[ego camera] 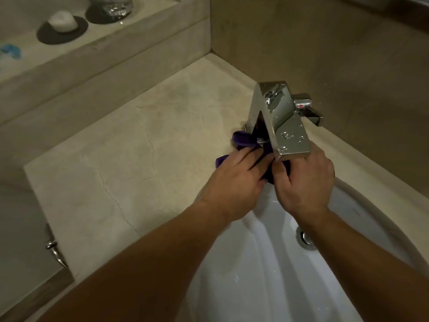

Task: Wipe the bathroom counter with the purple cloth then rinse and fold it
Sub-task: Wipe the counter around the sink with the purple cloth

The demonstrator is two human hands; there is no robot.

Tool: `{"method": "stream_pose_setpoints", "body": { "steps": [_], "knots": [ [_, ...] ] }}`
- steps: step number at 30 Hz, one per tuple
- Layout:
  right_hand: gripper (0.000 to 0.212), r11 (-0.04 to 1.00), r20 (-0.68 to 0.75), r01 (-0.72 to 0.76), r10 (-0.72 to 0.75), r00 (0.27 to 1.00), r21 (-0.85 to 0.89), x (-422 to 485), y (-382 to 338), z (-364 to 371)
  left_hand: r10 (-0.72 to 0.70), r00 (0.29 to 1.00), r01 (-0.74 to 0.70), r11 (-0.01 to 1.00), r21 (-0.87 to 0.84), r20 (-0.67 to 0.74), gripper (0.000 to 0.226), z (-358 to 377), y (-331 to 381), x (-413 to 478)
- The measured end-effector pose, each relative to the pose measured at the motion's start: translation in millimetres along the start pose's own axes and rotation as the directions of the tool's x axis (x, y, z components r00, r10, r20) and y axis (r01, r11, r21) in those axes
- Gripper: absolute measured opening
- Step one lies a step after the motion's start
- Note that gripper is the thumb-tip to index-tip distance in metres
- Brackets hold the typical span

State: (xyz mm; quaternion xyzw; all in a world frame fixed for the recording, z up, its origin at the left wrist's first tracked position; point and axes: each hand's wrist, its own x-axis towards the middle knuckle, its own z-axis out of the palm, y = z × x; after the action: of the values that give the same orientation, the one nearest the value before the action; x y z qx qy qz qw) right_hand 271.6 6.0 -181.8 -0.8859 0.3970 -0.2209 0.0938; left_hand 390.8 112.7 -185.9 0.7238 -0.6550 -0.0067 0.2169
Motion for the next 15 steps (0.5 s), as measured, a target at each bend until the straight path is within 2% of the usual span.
{"method": "stream_pose_setpoints", "body": {
  "steps": [3, 7, 11, 15],
  "knots": [
    [0.044, 1.0, 0.038, -0.015, 0.015, 0.999, 0.013, 0.3, -15.5, 9.4, -0.042, 0.999, 0.042, 0.999, 0.0, -0.022, 0.044, -10.1, -11.8, -10.2],
    [0.026, 0.987, -0.106, 0.038, -0.021, 0.994, 0.157, -4.8, -36.5, 11.8, 0.02, 0.998, -0.019, 0.999, 0.026, -0.066, 0.041, -19.1, -23.5, -16.7],
    [0.032, 0.984, -0.163, 0.048, -0.02, 0.986, 0.169, -10.1, -50.3, 15.4, -0.077, 0.994, 0.079, 0.996, -0.031, 0.083, 0.051, -20.7, -33.2, -23.8],
    [0.034, 0.978, -0.162, 0.038, -0.005, 0.987, 0.205, -17.0, -67.2, 20.9, -0.122, 0.99, 0.125, 0.991, -0.047, 0.066, 0.052, -29.1, -39.0, -35.4]
  ]
}}
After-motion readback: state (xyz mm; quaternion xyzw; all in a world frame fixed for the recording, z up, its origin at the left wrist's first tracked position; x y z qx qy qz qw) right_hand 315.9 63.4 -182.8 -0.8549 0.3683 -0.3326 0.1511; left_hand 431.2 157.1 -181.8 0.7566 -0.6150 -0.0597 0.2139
